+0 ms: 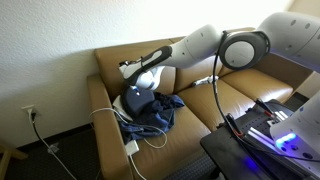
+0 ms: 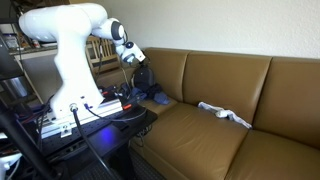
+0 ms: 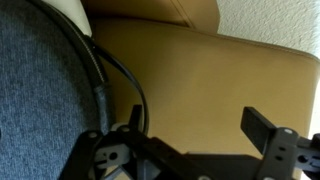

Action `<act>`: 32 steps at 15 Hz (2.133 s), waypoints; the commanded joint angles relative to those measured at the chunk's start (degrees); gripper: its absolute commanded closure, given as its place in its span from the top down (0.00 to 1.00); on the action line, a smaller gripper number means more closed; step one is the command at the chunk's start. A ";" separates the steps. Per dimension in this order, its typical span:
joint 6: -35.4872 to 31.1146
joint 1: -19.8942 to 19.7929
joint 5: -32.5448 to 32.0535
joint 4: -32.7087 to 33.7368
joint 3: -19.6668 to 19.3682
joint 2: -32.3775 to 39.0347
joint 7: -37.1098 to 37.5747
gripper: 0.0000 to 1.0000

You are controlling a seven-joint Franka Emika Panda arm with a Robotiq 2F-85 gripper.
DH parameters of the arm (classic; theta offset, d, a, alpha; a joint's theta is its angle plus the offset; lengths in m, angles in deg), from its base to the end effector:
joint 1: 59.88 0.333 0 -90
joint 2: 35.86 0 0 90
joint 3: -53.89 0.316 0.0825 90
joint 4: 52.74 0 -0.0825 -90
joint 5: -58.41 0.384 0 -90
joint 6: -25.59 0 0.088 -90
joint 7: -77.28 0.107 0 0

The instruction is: Move the black bag to the right then move it to the left

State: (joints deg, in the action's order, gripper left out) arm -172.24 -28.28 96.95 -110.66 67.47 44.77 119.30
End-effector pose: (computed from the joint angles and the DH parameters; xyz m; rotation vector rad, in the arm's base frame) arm 0.6378 0.4140 0.0677 -1.9731 1.0964 -0.6019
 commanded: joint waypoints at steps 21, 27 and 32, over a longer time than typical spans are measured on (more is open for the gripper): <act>9.74 -0.17 11.10 -6.60 -8.18 -6.14 7.44 0.01; 17.73 -0.50 12.02 -16.11 -12.36 -18.47 10.52 0.01; 16.96 -4.12 10.96 -27.02 -10.60 -30.96 11.75 0.01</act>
State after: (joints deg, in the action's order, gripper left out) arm -156.03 -30.09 107.32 -126.55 55.85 24.33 131.00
